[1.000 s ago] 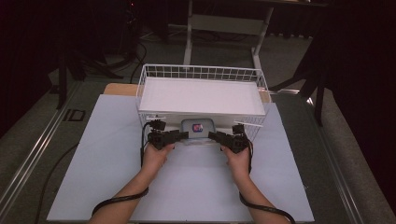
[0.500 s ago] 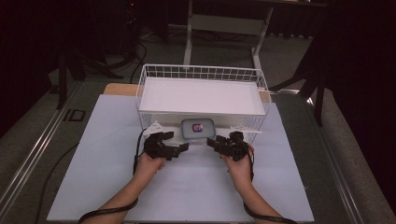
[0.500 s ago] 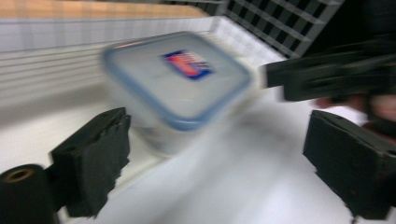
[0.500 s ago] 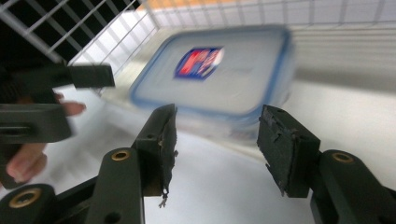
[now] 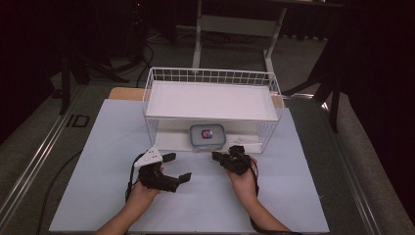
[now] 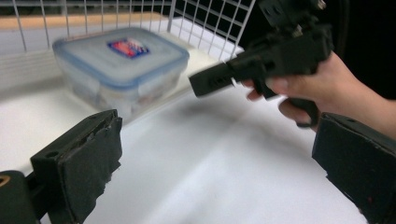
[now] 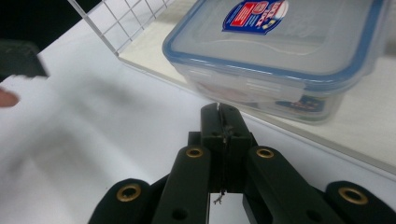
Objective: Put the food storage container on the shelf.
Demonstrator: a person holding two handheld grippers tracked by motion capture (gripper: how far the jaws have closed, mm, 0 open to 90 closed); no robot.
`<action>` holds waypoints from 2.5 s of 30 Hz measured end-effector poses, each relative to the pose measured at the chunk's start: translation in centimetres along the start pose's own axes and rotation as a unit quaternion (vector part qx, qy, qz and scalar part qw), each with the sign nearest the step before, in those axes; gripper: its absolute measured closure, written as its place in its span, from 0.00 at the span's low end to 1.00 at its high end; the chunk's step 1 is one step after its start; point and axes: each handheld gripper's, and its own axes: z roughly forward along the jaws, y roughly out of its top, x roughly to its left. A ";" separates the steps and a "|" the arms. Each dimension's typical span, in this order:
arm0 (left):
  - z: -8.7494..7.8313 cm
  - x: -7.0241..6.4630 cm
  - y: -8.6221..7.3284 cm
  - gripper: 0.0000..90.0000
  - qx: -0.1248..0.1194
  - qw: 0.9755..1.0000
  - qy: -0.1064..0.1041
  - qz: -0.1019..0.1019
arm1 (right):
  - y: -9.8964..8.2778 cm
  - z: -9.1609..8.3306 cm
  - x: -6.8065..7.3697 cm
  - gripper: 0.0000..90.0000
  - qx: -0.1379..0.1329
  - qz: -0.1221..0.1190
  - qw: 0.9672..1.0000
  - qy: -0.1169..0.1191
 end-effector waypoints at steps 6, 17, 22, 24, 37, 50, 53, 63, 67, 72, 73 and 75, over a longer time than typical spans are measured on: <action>-1.1 -0.6 -1.1 0.03 -0.001 1.000 0.013 0.008 | 0.1 1.1 -0.1 1.00 0.001 0.002 1.000 -0.005; -2.0 -0.1 -1.1 0.03 -0.025 0.998 0.053 0.027 | 1.2 2.8 -0.1 1.00 -0.009 0.013 1.000 -0.015; -2.5 0.5 -1.3 0.03 -0.030 0.998 0.059 0.020 | 1.8 3.7 -0.3 1.00 -0.010 0.021 1.000 -0.017; -2.5 0.6 -1.3 0.03 -0.029 0.998 0.059 0.016 | 2.0 3.9 -0.3 1.00 -0.011 0.021 1.000 -0.018; -2.4 0.4 -1.5 0.03 -0.026 0.998 0.054 0.024 | 3.2 5.2 -1.1 1.00 -0.024 0.032 0.999 -0.026; -2.4 0.4 -1.6 0.03 -0.025 0.998 0.054 0.027 | 4.2 5.3 -1.5 1.00 -0.003 0.090 0.995 -0.031; -2.4 0.4 -1.6 0.03 -0.025 0.998 0.054 0.029 | 4.3 5.8 -1.9 1.00 -0.016 0.050 0.998 -0.027; -2.4 0.4 -1.6 0.03 -0.025 0.998 0.055 0.030 | 4.2 5.6 -1.4 1.00 -0.001 0.087 0.996 -0.025; -2.5 0.4 -1.7 0.03 -0.024 0.998 0.053 0.030 | 3.6 5.6 -0.9 0.99 -0.013 0.054 0.998 -0.020; -3.0 0.3 -1.4 0.03 -0.035 0.998 0.038 0.029 | 3.0 5.4 -0.5 0.85 -0.034 0.013 0.999 -0.009; -3.1 0.2 -1.3 0.03 -0.038 0.998 0.039 0.032 | 2.8 5.0 -0.1 0.78 -0.039 -0.001 0.999 -0.003; -3.3 0.2 -1.2 0.03 -0.043 0.998 0.038 0.031 | 2.6 4.7 0.5 0.66 -0.034 -0.012 0.999 0.000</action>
